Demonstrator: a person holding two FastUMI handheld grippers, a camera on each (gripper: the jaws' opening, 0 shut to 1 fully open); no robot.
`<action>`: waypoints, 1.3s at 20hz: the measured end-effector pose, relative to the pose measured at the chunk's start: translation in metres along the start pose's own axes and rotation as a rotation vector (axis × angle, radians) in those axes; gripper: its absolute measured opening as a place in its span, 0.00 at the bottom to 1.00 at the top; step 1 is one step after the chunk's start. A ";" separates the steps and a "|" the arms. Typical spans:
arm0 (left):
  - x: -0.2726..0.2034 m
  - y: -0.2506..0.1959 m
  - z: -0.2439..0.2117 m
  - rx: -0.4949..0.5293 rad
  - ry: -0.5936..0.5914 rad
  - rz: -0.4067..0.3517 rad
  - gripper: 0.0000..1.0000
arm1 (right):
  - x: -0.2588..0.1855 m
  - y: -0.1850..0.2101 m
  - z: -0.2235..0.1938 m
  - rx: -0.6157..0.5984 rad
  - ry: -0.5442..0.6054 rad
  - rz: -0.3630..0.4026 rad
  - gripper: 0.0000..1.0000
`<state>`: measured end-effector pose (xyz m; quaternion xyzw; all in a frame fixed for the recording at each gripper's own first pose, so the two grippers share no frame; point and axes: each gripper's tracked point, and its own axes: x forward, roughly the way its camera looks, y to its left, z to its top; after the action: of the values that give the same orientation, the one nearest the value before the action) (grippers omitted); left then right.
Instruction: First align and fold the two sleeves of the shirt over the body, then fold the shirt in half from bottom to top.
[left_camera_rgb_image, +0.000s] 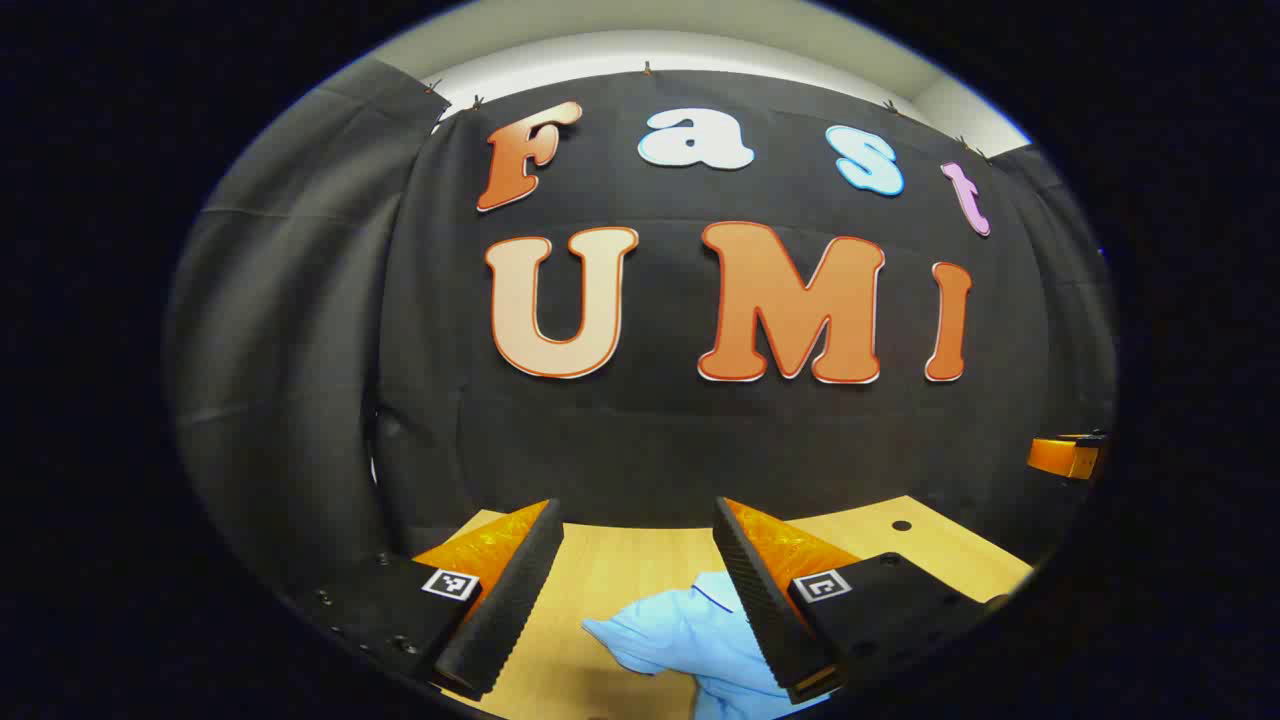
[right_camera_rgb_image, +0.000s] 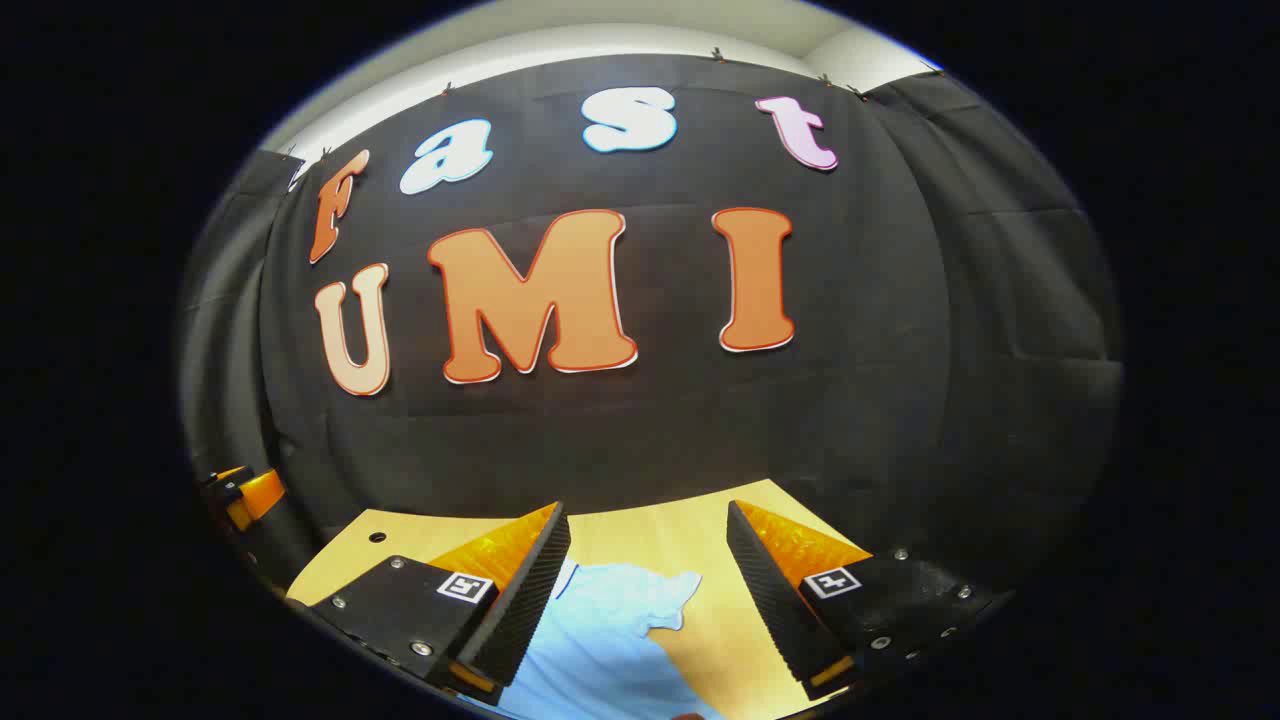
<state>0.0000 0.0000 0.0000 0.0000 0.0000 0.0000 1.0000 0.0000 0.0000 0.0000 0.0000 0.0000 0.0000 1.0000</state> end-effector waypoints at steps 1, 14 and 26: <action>0.006 0.007 0.002 -0.010 -0.001 0.003 0.98 | 0.001 0.008 -0.003 -0.009 0.015 0.006 0.97; 0.042 -0.012 0.003 -0.023 0.036 -0.028 0.98 | 0.032 -0.004 -0.014 -0.009 0.142 0.016 0.97; 0.043 -0.009 -0.012 -0.037 0.090 0.000 0.98 | 0.065 -0.013 -0.064 -0.019 0.371 0.014 0.97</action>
<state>0.0434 -0.0092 -0.0118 -0.0183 0.0450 -0.0002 0.9988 0.0652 -0.0128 -0.0643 -0.0094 0.1846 0.0071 0.9827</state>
